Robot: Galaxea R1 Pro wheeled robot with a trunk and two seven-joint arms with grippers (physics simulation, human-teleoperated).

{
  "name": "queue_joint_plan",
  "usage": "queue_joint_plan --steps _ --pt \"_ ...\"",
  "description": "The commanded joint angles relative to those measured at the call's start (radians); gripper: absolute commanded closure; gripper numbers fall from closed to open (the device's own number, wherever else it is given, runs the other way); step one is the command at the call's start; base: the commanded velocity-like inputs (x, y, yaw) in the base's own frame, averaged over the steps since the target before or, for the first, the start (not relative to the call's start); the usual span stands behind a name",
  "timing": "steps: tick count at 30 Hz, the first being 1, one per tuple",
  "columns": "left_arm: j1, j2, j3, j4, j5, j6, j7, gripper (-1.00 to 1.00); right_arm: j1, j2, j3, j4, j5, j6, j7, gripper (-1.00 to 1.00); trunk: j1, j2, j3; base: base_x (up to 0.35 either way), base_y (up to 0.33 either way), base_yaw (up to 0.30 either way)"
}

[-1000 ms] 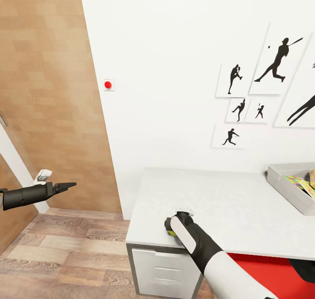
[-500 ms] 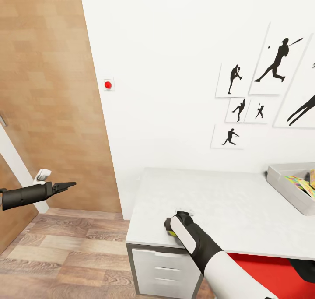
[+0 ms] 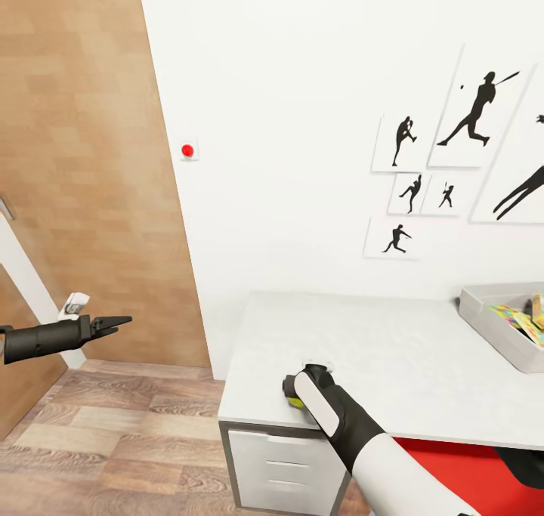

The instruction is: Put all the toys in the child's room - the three board games (two on the bed and one on the table), the two jigsaw puzzles on the table, and the tennis ball on the table - inside the toy box on the table in the child's room.

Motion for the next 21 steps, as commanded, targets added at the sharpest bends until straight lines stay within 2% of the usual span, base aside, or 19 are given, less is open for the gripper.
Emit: queue_joint_plan --steps 1,6,11,13,16,18,21 --pt "-0.001 0.0 0.0 0.0 -0.003 0.003 -0.005 -1.0 -0.001 0.0 0.003 -0.002 -0.009 0.002 -0.009 1.0 -0.004 0.006 0.002 0.0 0.0 0.0" --pt "-0.001 -0.001 -0.004 0.002 -0.005 0.003 -0.003 -1.0 -0.001 0.0 0.003 -0.005 -0.011 0.005 -0.01 1.0 -0.023 0.041 0.017 -0.034 0.0 0.0" --pt "0.0 -0.017 -0.008 0.077 -0.008 0.002 0.003 -1.0 0.003 -0.002 0.0 -0.08 -0.014 0.037 -0.012 1.0 -0.042 0.076 0.033 -0.21 0.0 0.0" --pt "0.0 -0.022 -0.01 0.123 -0.01 0.001 0.005 -1.0 0.009 -0.002 -0.015 -0.124 -0.015 0.062 -0.012 1.0 -0.05 0.09 0.039 -0.058 0.0 0.0" --pt "0.001 -0.027 -0.021 0.198 -0.013 -0.001 0.006 -1.0 0.014 -0.003 -0.059 -0.169 -0.016 0.089 -0.012 1.0 -0.061 0.111 0.049 -0.02 0.0 0.0" --pt "0.001 -0.028 -0.026 0.221 -0.015 -0.002 0.006 -1.0 0.015 -0.002 -0.082 -0.179 -0.016 0.098 -0.012 1.0 -0.069 0.125 0.055 -0.006 0.0 0.0" --pt "0.001 -0.028 -0.029 0.233 -0.016 -0.003 0.006 -1.0 0.015 -0.002 -0.096 -0.184 -0.016 0.103 -0.012 1.0 -0.08 0.146 0.064 -0.011 0.0 0.0"
